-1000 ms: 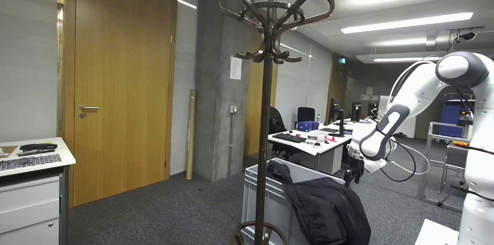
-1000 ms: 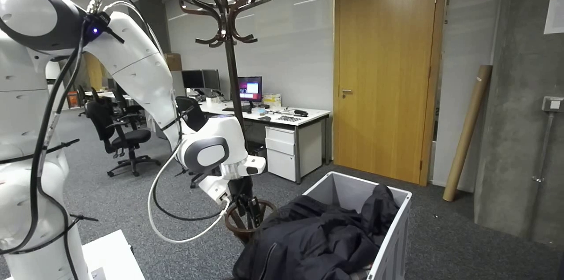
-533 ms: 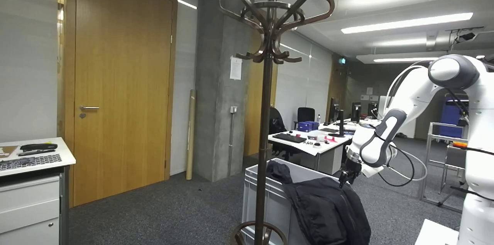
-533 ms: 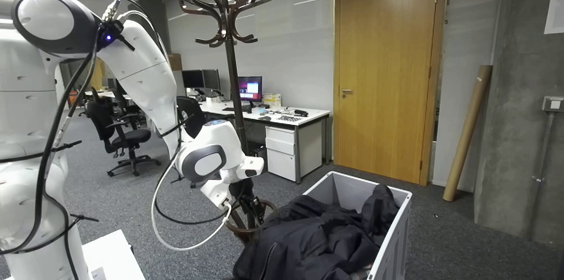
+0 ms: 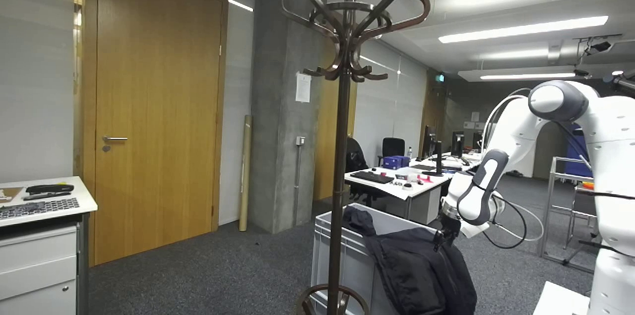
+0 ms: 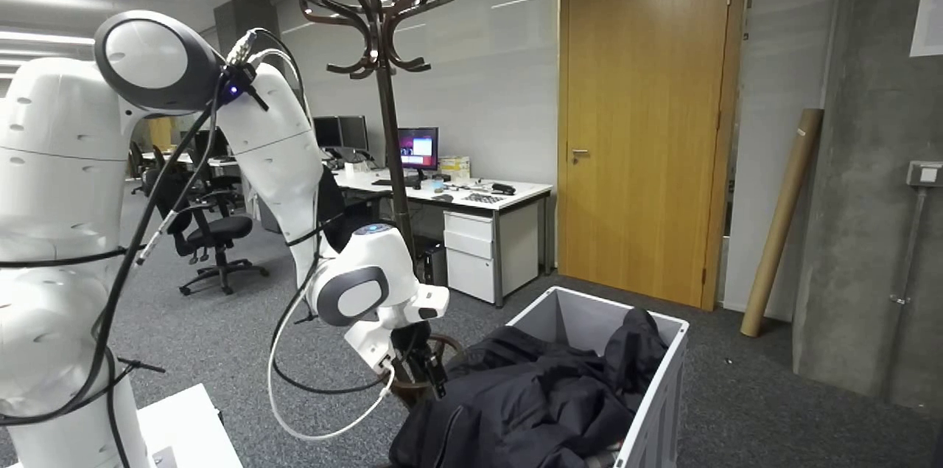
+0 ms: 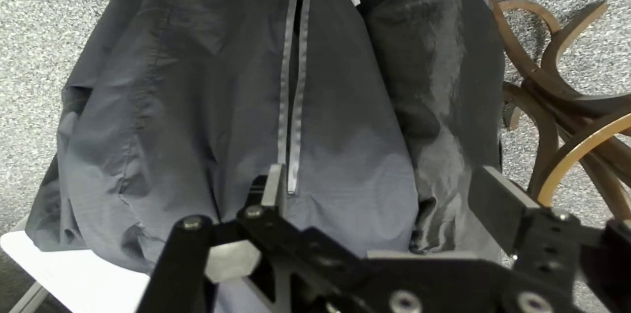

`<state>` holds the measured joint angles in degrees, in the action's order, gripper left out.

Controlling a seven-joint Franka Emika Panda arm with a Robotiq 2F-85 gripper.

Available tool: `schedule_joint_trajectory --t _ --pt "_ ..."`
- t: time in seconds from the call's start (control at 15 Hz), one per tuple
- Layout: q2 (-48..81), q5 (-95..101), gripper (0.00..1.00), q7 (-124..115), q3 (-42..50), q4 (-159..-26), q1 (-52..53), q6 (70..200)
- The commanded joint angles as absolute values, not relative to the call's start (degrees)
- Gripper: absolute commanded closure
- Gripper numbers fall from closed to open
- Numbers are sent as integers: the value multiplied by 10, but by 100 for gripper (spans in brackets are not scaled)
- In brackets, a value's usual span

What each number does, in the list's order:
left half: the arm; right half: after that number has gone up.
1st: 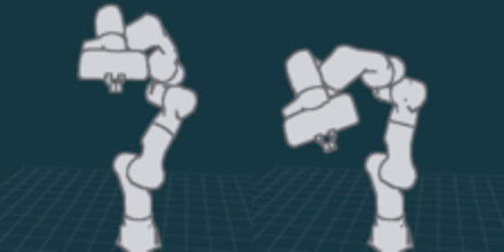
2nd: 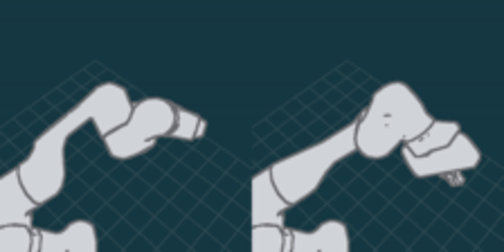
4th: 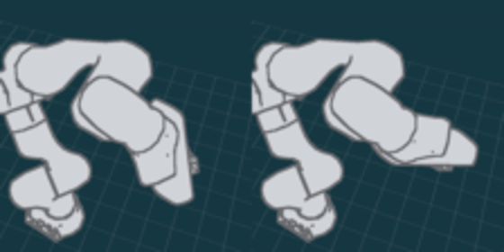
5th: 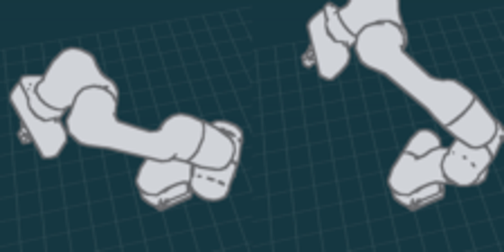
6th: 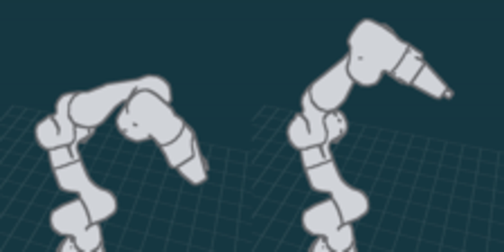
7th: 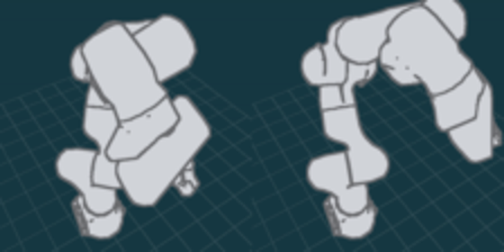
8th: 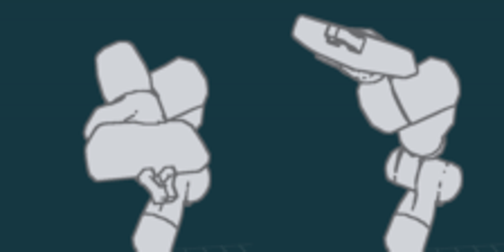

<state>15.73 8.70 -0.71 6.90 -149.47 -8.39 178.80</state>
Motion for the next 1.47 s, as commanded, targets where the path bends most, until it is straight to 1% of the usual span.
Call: schedule_joint_trajectory --t 0.0,0.87,0.93,1.0,1.07,1.13,1.27,1.4 --pt "213 68 0 15 76 -1452 -87 1798" --pt "332 60 1 13 87 -1374 -96 1799" --pt "336 60 12 13 88 -1370 -94 1796" --pt "339 61 26 13 88 -1366 -92 1791" --pt "340 62 31 15 87 -1365 -93 1791" --pt "341 62 40 15 85 -1364 -94 1791" --pt "340 62 57 16 84 -1364 -95 1790" --pt "330 62 70 17 82 -1366 -97 1782"
